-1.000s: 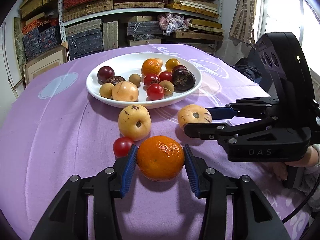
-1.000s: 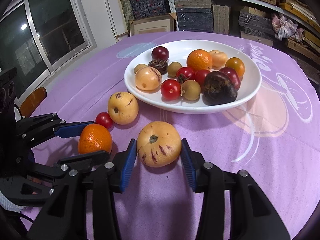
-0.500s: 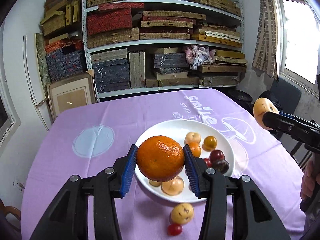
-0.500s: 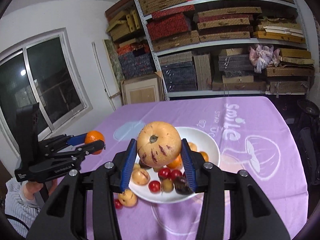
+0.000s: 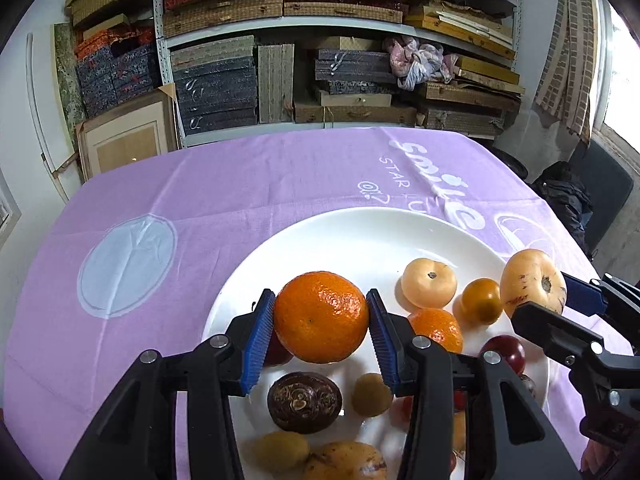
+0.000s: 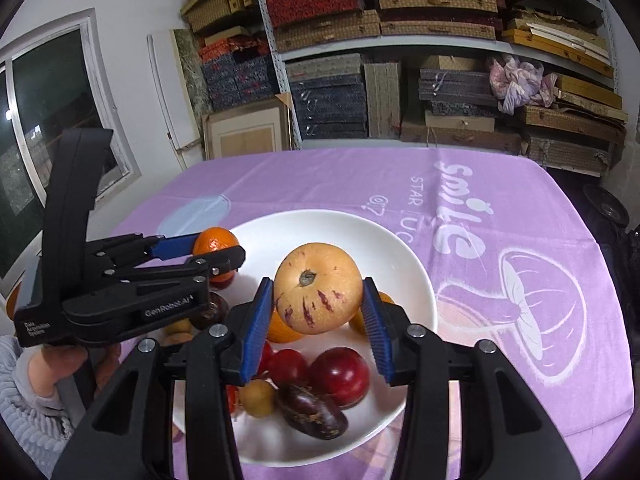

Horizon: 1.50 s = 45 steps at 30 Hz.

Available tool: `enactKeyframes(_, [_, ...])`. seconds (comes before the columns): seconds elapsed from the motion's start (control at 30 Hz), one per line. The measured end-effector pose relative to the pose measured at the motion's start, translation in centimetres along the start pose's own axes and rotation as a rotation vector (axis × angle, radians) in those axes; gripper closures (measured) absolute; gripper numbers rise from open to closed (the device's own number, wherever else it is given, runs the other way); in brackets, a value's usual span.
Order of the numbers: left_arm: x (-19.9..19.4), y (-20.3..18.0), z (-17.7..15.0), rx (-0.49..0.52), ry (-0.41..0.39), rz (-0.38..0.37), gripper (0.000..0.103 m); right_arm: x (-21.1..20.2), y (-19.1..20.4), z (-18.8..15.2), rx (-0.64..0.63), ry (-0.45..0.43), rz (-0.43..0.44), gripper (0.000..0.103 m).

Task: Organize fruits
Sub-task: 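Carry the orange and striped fruit onto the plate and open both tools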

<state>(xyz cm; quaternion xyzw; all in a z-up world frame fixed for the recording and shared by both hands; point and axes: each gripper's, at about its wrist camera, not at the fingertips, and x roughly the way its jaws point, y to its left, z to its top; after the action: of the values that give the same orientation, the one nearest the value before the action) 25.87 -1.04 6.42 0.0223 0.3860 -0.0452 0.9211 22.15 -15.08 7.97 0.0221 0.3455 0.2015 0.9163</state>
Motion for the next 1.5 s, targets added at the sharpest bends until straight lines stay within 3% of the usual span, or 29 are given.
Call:
enactKeyframes(0.37, [1.9, 0.5, 1.0, 0.024, 0.032, 0.009, 0.056, 3.3, -0.8, -1.4, -0.015, 0.071, 0.003, 0.059])
enactKeyframes(1.07, [2.8, 0.6, 1.0, 0.048, 0.039, 0.043, 0.054, 3.3, -1.0, -1.2, -0.001, 0.074, 0.027, 0.059])
enactKeyframes(1.23, [1.6, 1.0, 0.9, 0.053, 0.019, 0.068, 0.048, 2.4, -0.9, -0.8, 0.004, 0.049, 0.031, 0.058])
enactKeyframes(1.5, [-2.9, 2.1, 0.0, 0.057, -0.024, 0.120, 0.047, -1.5, 0.8, 0.4, -0.004, -0.032, 0.086, 0.052])
